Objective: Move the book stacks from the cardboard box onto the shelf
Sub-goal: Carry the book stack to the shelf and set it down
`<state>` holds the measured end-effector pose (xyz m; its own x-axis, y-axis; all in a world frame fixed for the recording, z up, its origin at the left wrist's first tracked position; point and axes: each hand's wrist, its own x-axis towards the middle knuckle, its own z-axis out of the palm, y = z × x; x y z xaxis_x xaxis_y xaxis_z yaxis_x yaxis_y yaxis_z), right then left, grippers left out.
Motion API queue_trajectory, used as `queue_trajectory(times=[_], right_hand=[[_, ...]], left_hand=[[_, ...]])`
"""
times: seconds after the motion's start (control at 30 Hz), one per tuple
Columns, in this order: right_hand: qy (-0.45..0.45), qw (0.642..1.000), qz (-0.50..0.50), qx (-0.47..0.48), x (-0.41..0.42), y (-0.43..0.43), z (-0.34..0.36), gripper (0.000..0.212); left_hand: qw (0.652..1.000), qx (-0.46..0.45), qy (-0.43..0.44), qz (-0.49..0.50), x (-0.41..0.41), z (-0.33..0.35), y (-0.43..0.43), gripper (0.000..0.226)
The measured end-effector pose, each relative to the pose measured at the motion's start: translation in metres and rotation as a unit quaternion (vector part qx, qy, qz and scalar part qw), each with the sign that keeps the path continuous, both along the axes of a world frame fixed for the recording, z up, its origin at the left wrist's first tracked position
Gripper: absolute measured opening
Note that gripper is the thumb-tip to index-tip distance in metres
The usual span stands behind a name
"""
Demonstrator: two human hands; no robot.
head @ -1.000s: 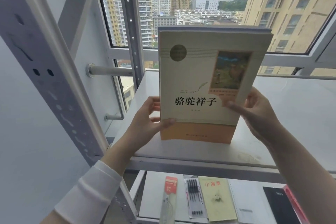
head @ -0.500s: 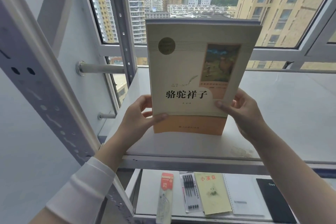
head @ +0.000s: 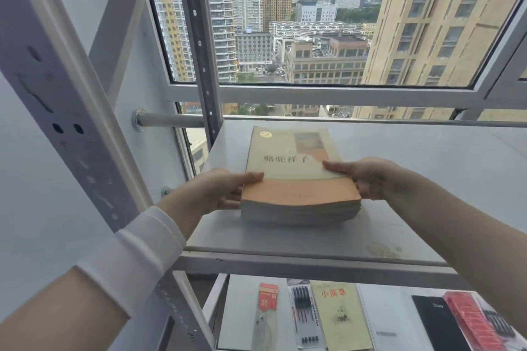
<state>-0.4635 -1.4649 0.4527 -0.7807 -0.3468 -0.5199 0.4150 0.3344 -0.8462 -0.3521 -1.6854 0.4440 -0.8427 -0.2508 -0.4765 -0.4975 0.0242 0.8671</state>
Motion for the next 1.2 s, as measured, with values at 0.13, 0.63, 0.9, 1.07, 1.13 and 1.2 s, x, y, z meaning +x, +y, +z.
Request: queue_trajectory(times=[0.13, 0.63, 0.9, 1.07, 1.13, 1.2], right_hand=[[0.002, 1.0, 0.001, 0.015, 0.0, -0.004, -0.001, 0.023], [0.097, 0.989, 0.028, 0.107, -0.015, -0.011, -0.008, 0.033], [0.152, 0.973, 0.009, 0.172, -0.013, -0.022, -0.013, 0.05], [0.174, 0.968, -0.009, 0.179, 0.008, -0.023, -0.008, 0.052], [0.226, 0.95, -0.017, 0.213, 0.018, -0.021, -0.004, 0.064], [0.294, 0.921, -0.041, 0.251, 0.031, -0.011, 0.001, 0.069]], left_hand=[[0.999, -0.026, -0.02, -0.001, -0.002, -0.001, -0.006, 0.022], [0.992, -0.118, -0.03, 0.016, -0.004, 0.004, -0.01, 0.02], [0.988, -0.15, -0.005, 0.03, 0.001, 0.005, -0.015, 0.026], [0.925, -0.377, -0.016, -0.046, 0.003, 0.013, -0.009, 0.042], [0.868, -0.492, -0.012, -0.072, 0.005, 0.021, -0.004, 0.057], [0.818, -0.568, 0.022, -0.09, 0.007, 0.031, 0.007, 0.07]])
